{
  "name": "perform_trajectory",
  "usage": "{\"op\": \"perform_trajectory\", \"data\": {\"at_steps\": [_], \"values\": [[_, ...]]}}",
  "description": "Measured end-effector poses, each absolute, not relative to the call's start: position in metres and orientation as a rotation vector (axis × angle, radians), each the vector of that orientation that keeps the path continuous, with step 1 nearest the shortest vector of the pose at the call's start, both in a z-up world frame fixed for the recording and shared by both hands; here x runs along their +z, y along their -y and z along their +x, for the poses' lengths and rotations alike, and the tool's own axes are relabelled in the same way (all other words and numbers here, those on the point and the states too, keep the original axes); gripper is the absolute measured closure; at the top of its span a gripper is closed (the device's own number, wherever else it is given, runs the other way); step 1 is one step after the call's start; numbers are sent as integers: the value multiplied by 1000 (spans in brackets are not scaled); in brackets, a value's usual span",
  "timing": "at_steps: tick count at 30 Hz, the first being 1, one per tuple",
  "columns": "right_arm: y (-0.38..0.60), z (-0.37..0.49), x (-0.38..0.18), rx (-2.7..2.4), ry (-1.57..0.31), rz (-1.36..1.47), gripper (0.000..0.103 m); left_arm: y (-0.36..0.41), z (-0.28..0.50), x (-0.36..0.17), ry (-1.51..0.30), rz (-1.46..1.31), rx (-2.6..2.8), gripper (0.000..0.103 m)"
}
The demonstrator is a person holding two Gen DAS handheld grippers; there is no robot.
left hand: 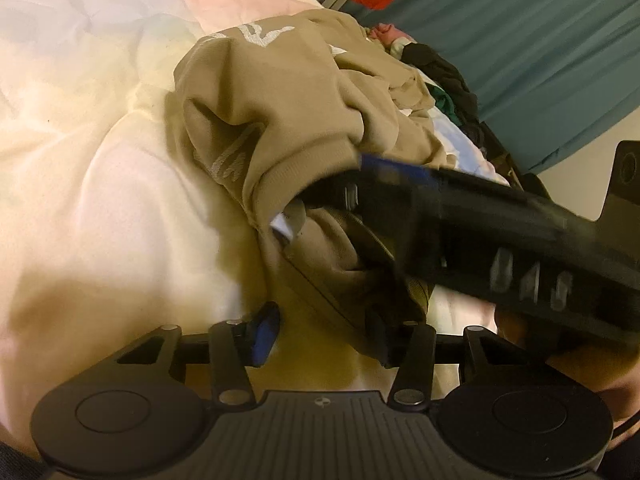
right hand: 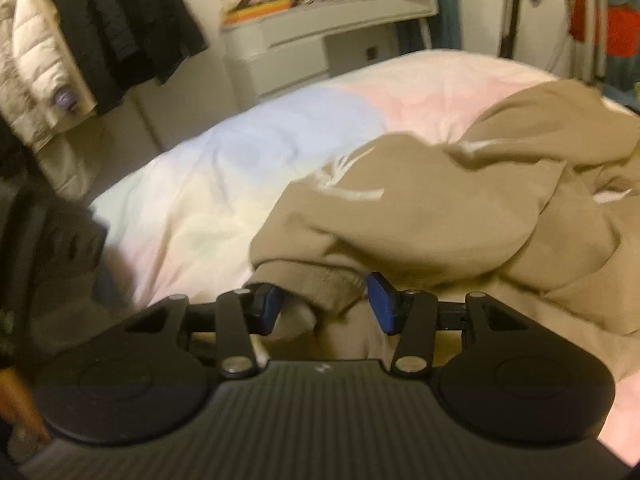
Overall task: Fold clothes
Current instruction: 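Grasp the shirt with the left gripper while the right gripper grasps another edge, then lift the shirt high with both grippers to shake it out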
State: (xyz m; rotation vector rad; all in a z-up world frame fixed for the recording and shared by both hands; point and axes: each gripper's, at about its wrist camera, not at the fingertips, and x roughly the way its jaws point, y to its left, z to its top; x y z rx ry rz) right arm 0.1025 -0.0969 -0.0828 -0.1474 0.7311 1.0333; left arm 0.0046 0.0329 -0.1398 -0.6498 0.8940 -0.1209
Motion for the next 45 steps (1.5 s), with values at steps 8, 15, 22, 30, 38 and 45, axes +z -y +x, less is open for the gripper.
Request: {"op": "perform_trajectory", "data": {"at_steps": [8, 15, 22, 30, 38, 45], "values": [[115, 98, -44, 923, -516, 37, 95, -36, 14, -140, -802, -700, -141, 52], [142, 80, -14, 855, -339, 85, 95, -18, 30, -145, -768, -695, -219, 52], [163, 59, -6, 711, -174, 106, 95, -15, 41, -149, -701, -759, -261, 98], [170, 49, 70, 432, -3, 123, 95, -53, 14, -61, -433, -730, -173, 99], [168, 49, 243, 303, 159, 98, 95, -40, 60, 196, -23, -508, -132, 99], [184, 5, 377, 295, 265, 110, 95, -12, 43, 401, 214, -270, -118, 99]]}}
